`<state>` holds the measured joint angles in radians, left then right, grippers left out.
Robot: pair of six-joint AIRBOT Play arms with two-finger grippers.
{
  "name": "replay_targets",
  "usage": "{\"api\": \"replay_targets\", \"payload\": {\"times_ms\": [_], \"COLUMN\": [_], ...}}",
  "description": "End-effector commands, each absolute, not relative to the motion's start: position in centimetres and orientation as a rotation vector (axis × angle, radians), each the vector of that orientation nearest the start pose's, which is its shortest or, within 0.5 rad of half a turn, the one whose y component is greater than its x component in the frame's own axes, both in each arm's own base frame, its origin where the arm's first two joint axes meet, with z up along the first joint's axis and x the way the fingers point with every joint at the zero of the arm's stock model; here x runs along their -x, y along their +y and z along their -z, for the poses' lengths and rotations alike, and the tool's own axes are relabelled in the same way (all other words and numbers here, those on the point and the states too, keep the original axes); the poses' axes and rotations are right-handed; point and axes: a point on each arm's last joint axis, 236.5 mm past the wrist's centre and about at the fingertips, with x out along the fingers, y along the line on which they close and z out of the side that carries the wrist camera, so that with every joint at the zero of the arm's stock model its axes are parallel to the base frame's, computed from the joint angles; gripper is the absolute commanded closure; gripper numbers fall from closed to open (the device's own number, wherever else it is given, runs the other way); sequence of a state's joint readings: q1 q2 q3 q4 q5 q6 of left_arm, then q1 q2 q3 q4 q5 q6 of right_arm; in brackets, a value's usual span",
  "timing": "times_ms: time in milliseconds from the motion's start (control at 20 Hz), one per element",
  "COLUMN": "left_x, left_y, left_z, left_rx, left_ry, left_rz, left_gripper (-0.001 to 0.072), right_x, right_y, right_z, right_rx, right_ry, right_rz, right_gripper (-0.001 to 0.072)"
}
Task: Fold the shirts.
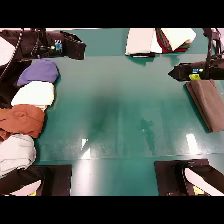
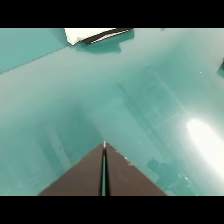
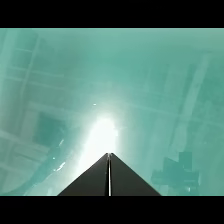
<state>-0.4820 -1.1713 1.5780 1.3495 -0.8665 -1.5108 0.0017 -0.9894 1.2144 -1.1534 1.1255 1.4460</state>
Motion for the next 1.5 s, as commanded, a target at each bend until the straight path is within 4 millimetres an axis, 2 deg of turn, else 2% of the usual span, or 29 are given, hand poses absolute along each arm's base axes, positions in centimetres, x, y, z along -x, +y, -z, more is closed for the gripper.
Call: {"api": "replay_targets", "payload": {"times_ms": [0, 500, 600, 700, 750, 800, 850, 1000, 1150, 1300, 1450], "left_x": [-40.1, -40.1, -40.2, -41.7, -43.0, -44.5, -46.3, -50.7, -54.0, -56.1, -57.5], "left_y": [-25.5, -25.5, -25.9, -24.4, -22.3, -19.9, -16.9, -8.4, -1.0, 4.2, 7.6], "left_z": [-28.4, -28.4, -29.1, -29.4, -28.9, -28.3, -27.4, -22.6, -15.6, -8.4, -2.5], "left_rx": [0.009, 0.01, 0.052, -0.08, -0.138, -0.15, -0.155, -0.163, -0.137, -0.112, -0.094], "left_ry": [0.476, 0.476, 0.456, 0.39, 0.385, 0.398, 0.417, 0.528, 0.669, 0.78, 0.844], "left_rz": [0.619, 0.619, 0.627, 0.578, 0.498, 0.407, 0.306, 0.098, -0.043, -0.124, -0.166], "left_gripper": [0.0684, 0.0684, 0.0684, 0.0681, 0.0512, 0.024, 0.0137, 0.0136, 0.0136, 0.0136, 0.0136], "right_x": [-37.3, -37.1, -36.9, -36.6, -36.6, -36.6, -36.6, -36.6, -36.6, -36.6, -36.6], "right_y": [8.8, 8.9, 8.9, 9.1, 9.1, 9.1, 9.1, 9.1, 9.1, 9.1, 9.1], "right_z": [-16.2, -16.1, -15.9, -15.8, -15.8, -15.8, -15.8, -15.8, -15.8, -15.8, -15.8], "right_rx": [-0.222, -0.222, -0.223, -0.225, -0.225, -0.226, -0.225, -0.225, -0.226, -0.226, -0.226], "right_ry": [0.869, 0.878, 0.887, 0.902, 0.903, 0.903, 0.902, 0.902, 0.903, 0.902, 0.902], "right_rz": [-0.328, -0.33, -0.335, -0.341, -0.342, -0.342, -0.342, -0.342, -0.342, -0.342, -0.342], "right_gripper": [0.0694, 0.0694, 0.0694, 0.0694, 0.0694, 0.0693, 0.0694, 0.0693, 0.0694, 0.0694, 0.0694]}}
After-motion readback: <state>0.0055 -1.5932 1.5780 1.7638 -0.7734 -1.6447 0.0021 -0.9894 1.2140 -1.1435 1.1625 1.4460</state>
